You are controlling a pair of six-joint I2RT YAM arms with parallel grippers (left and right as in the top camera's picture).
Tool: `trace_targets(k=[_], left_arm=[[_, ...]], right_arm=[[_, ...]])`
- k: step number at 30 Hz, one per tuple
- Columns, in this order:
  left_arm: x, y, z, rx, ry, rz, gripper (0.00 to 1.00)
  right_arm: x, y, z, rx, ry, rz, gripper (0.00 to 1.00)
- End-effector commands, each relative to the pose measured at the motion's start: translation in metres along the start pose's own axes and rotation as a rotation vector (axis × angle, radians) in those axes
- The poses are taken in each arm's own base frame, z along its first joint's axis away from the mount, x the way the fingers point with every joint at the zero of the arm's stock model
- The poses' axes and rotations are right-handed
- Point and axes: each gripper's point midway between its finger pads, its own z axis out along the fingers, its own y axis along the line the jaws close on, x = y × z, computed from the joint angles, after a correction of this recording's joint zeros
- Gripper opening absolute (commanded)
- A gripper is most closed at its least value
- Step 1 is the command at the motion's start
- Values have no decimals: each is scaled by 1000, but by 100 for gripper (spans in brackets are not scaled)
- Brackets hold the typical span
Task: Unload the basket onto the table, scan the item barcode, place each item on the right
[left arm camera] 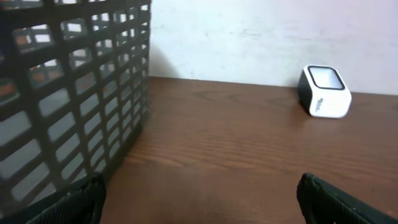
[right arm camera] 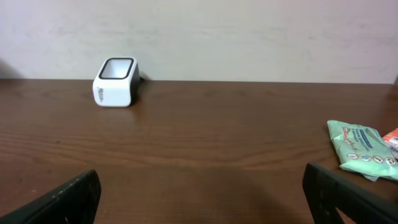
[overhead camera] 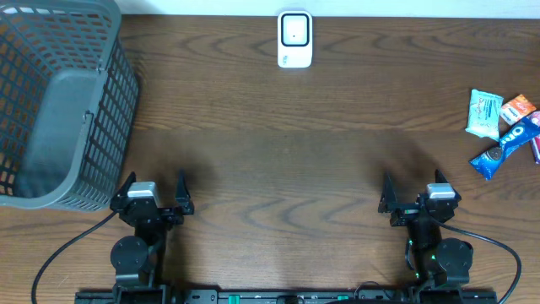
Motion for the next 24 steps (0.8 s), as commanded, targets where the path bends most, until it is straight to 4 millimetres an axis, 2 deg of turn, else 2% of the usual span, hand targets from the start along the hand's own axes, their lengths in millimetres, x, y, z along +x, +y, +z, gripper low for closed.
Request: trace_targets(k=[1,24], left_arm=[[15,3,0,-15,48,-40,98],[15,-2,0,15,49,83,98]], right_arm=[[0,0,0,1,-1,11,99],[0,0,0,1,-1,11,99]])
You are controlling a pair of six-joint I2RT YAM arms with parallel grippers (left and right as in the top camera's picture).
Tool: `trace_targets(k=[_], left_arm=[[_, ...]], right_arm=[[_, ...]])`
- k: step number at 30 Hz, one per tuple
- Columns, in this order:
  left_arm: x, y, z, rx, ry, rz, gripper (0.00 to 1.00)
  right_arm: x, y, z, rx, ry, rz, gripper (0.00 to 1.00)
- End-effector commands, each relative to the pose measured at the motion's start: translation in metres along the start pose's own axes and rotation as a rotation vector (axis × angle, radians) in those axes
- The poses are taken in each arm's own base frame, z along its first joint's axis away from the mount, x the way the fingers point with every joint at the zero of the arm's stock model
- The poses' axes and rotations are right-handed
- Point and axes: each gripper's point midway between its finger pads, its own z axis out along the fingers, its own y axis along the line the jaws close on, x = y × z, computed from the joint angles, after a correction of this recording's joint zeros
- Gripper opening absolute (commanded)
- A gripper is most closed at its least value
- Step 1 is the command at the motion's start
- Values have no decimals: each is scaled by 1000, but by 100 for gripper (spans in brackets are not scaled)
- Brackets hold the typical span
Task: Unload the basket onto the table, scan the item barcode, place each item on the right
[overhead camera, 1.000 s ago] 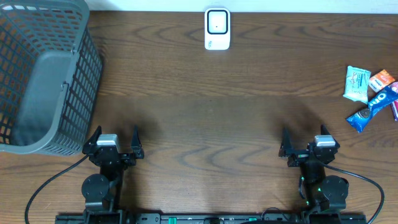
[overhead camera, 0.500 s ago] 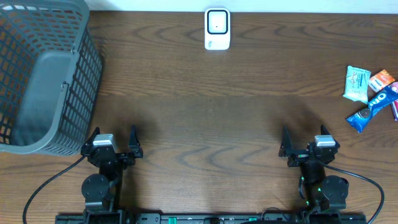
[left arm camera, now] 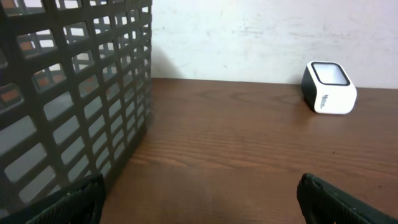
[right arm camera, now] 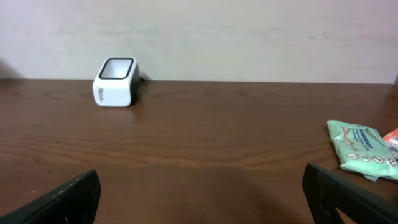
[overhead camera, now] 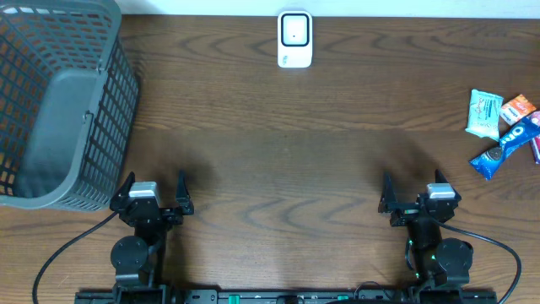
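Note:
A white barcode scanner [overhead camera: 294, 39] with a dark window stands at the table's far edge, also seen in the left wrist view [left arm camera: 329, 87] and the right wrist view [right arm camera: 114, 82]. Snack packets lie at the right edge: a light green pack [overhead camera: 484, 114], an orange one [overhead camera: 517, 108], a blue Oreo pack [overhead camera: 504, 144]; the green pack [right arm camera: 362, 149] shows in the right wrist view. My left gripper [overhead camera: 153, 187] sits open near the front left, nothing between its fingers [left arm camera: 68, 202]. At the front right, my right gripper [overhead camera: 413, 188] is open and empty too.
A tall grey mesh basket [overhead camera: 59, 101] fills the back left corner, close beside my left gripper; its wall [left arm camera: 68, 93] takes up the left of the left wrist view. A pale wall runs behind the table's far edge.
The left wrist view has shifted slightly, so the basket wall and scanner sit a little differently in it. The right arm and all objects stay where they were.

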Motion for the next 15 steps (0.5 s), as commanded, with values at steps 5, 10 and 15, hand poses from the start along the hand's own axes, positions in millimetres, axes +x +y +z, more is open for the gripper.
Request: trace_targets(k=[5,10,15], left_arm=[[15,-3,0,19,48,35,98],[15,-3,0,19,48,31,98],[14,-3,0,18,45,21,98]], right_arm=[[0,0,0,1,-1,10,99],[0,0,0,1,-1,10,99],[0,0,0,1,-1,10,99]])
